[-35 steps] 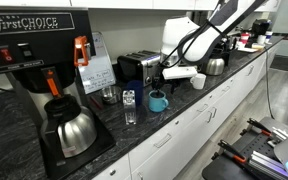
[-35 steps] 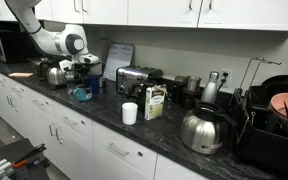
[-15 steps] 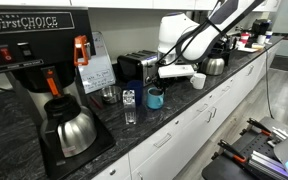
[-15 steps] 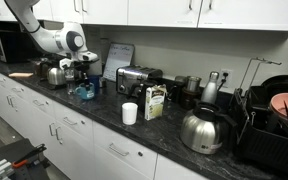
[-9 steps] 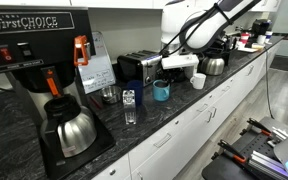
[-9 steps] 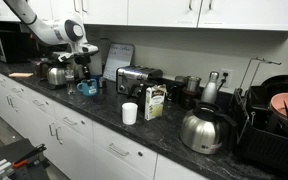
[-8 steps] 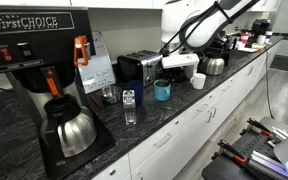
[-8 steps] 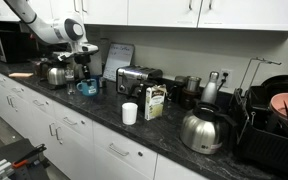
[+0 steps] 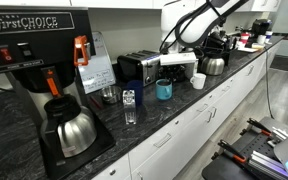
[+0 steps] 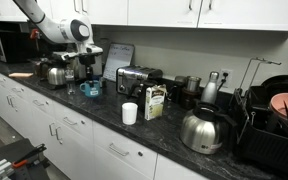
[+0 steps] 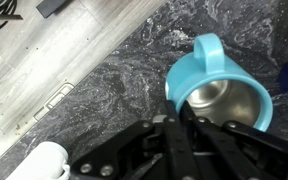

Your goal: Move the blue mug to the right of the white mug

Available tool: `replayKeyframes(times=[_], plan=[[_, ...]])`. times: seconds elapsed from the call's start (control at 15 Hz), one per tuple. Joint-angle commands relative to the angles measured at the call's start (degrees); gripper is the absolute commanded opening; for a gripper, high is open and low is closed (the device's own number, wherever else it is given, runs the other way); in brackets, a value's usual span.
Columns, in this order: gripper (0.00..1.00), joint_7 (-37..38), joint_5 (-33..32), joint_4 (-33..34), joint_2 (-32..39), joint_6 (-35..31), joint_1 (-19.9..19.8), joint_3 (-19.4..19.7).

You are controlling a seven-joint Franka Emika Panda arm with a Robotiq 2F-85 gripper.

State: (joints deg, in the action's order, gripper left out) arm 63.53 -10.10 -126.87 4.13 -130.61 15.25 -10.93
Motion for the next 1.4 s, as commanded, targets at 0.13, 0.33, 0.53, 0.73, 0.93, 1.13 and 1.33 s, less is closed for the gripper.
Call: replayKeyframes(times=[0.13,0.33,0.53,0.73,0.93,1.13,1.33], plan=[[0.02,3.1,-5.6,1.3,0.2,1.7,-0.9,1.1],[0.09,2.2,-4.4,0.5,0.2,0.3,-1.1,0.9],[0.09,2.3,-4.6,0.5,0.2,0.4,-1.1,0.9],[0.09,2.3,-4.6,0.5,0.2,0.4,-1.1,0.9],[0.02,2.7,-4.1,1.0,0.4,0.7,-1.5,1.3],[0.02,3.6,-3.1,1.8,0.6,1.2,-2.8,2.8],[0.02,4.7,-2.4,3.0,0.1,1.6,-4.8,4.7]])
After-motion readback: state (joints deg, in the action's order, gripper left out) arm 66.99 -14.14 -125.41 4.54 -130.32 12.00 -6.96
